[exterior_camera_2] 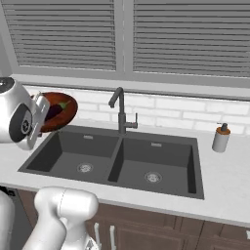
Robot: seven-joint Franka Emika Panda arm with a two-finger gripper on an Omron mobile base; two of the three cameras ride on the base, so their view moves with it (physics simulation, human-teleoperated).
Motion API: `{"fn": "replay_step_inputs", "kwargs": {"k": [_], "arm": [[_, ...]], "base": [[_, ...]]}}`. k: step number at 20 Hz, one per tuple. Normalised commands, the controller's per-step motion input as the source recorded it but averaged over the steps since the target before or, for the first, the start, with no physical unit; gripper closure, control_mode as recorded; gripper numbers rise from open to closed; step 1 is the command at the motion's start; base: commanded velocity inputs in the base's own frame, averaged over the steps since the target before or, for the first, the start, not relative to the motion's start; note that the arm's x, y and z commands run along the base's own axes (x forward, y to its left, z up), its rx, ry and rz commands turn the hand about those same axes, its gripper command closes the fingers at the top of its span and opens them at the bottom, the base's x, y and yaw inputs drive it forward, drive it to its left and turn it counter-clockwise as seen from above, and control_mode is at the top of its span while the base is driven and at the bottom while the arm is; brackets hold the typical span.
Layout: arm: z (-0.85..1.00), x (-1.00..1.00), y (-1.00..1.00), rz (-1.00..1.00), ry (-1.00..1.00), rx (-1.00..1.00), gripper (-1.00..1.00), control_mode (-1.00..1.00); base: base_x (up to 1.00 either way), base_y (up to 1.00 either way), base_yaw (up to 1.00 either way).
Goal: Pick the eggplant from the sink and place it in the bowl. Then pick the bowl and place it in the microwave. Then close the microwave door and press the start button.
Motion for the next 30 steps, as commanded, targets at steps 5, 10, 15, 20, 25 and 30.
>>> {"fn": "replay_step_inputs", "kwargs": {"k": [5, 10, 15, 20, 25, 30], "arm": [[0.30, -0.36, -0.69, -0.02, 0.00, 0.11, 1.00, -1.00], [0.33, -0.16, -0.42, 0.00, 0.00, 0.10, 1.00, -1.00], [0.07, -0.06, -0.02, 0.00, 0.00, 0.00, 1.00, 1.00], [0.00, 0.00, 0.00, 0.00, 0.00, 0.00, 1.00, 1.00], [0.00, 0.00, 0.00, 0.00, 0.00, 0.00, 1.00, 1.00], [0.00, 0.00, 0.00, 0.00, 0.00, 0.00, 1.00, 1.00]], "base": [[0.00, 0.00, 0.00], [0.00, 0.00, 0.00], [-0.25, -0.02, -0.02], [-0.84, -0.23, -0.14], [-0.60, -0.55, -0.28], [-0.13, -0.36, -0.48]]}}
